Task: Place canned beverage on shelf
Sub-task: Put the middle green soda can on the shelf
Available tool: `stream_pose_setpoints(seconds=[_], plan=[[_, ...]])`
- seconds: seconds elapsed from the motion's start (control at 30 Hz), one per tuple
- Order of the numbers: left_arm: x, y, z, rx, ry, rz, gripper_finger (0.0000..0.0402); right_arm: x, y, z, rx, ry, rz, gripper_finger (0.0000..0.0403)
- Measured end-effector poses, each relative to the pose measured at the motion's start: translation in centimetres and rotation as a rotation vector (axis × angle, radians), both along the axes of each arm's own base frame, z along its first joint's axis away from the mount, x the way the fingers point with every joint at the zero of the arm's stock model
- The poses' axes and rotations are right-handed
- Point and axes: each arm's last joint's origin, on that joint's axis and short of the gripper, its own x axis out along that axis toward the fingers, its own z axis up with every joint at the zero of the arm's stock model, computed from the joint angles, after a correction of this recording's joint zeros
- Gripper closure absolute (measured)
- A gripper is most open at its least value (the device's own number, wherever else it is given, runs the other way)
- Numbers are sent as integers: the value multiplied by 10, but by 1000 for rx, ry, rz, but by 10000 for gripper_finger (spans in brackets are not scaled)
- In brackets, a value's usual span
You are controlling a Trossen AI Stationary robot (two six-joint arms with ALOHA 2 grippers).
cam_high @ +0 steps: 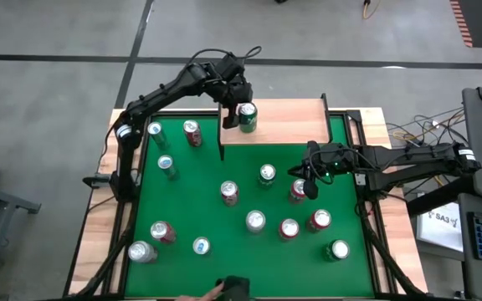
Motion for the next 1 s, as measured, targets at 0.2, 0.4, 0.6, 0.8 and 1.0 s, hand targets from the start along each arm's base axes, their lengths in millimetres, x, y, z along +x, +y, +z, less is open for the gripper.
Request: stream_pose_setpoints(seconds=[0.2,0.4,0.6,0.8,1.0], plan=[[-9,-5,22,1,5,-3,22,0,0,0,9,-1,-7,390],[-26,-15,51,-34,-17,-15,22,2,0,3,9,-34,-16,390],[-50,-34,71,-147,-80,-44,22,9,-2,10,-15,-136,-58,390],[-66,-56,81,-173,-100,-77,22,25,-9,12,-94,-138,-212,390],[-91,-86,89,-129,-141,-91,22,52,-17,19,-145,-106,-261,390]])
